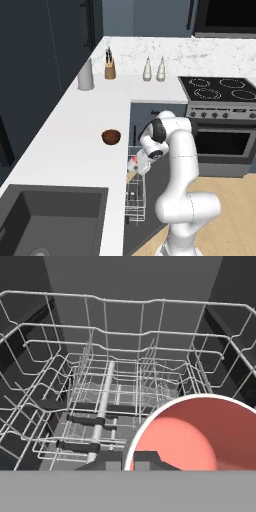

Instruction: Pick up the cup and bowl from the counter, place them in the dishwasher, and close the dishwasher door.

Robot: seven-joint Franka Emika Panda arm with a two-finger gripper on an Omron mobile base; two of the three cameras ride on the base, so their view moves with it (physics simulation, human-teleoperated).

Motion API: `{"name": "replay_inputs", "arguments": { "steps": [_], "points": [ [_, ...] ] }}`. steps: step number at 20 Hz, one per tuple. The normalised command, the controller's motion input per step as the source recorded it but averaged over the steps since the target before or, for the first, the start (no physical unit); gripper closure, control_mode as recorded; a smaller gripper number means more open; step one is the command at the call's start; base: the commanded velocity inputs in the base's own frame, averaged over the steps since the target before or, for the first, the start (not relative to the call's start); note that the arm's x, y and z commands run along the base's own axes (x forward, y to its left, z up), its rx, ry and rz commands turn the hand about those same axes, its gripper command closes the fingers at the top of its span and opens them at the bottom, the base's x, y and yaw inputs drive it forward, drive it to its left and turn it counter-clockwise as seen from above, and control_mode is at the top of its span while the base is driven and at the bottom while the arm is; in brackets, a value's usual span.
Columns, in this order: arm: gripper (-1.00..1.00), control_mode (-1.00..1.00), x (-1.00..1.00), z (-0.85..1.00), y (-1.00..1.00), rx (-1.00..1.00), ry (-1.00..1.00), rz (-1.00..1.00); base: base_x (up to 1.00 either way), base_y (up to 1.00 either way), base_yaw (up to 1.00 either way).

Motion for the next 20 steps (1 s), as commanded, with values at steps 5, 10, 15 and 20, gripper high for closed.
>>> {"name": "replay_inputs", "arguments": {
  "steps": [5,10,15,20],
  "points": [
    [-1.00,-1.00,0.31,-0.35,0.01,0.00,-0.02,0.04,0.00,0.00,0.00],
    [-1.00,-1.00,0.31,-0.30,0.07,0.00,0.00,0.04,0.00,0.00,0.00],
    [-1.00,-1.00,0.00,-0.12,-0.08,0.00,0.00,0.02,0.00,0.00,0.00],
    [-1.00,-1.00,-0.48,0.15,-0.49,0.00,-0.08,0.00,0.00,0.00,0.00]
  ]
}}
